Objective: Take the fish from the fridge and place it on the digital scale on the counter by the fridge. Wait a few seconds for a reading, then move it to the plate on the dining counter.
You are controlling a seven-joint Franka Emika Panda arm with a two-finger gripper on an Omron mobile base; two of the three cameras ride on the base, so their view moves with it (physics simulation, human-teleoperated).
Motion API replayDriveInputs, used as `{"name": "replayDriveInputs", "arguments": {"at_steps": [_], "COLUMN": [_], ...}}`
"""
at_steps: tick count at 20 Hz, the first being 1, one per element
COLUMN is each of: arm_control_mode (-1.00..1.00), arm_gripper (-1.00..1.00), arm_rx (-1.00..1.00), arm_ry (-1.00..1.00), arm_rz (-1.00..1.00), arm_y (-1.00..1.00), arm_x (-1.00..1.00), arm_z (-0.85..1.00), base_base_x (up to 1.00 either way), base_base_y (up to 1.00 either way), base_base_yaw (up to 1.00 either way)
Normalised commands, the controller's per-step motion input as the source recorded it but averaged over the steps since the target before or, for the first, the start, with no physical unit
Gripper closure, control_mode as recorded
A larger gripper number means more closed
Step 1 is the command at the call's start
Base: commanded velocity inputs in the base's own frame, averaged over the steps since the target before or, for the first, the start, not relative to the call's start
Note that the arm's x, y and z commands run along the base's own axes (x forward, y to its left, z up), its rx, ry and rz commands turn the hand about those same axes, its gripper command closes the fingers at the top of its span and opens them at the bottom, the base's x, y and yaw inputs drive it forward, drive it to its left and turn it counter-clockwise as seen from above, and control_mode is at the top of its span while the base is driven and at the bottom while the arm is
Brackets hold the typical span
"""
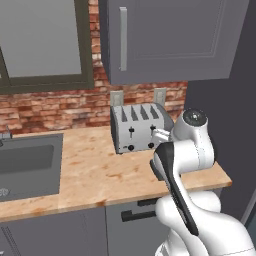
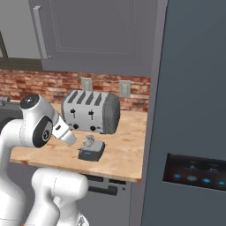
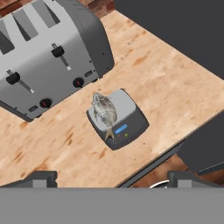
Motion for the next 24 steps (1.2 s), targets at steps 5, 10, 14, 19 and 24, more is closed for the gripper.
{"name": "replayDriveInputs", "arguments": {"at_steps": [5, 10, 14, 19, 24], "arm_control_mode": [-1.00, -1.00, -1.00, -1.00, -1.00], "arm_gripper": [-1.00, -1.00, -1.00, -1.00, -1.00], "arm_rx": [0.00, 0.00, 0.00, 0.00, 0.00], "arm_ry": [0.00, 0.00, 0.00, 0.00, 0.00], "arm_rz": [0.00, 0.00, 0.00, 0.00, 0.00], "arm_y": [0.00, 0.00, 0.00, 0.00, 0.00], "arm_x": [0.00, 0.00, 0.00, 0.00, 0.00], "arm_z": [0.00, 0.00, 0.00, 0.00, 0.00], "base_base_x": [0.00, 0.00, 0.00, 0.00, 0.00], "base_base_y": [0.00, 0.00, 0.00, 0.00, 0.00], "base_base_yaw": [0.00, 0.00, 0.00, 0.00, 0.00]}}
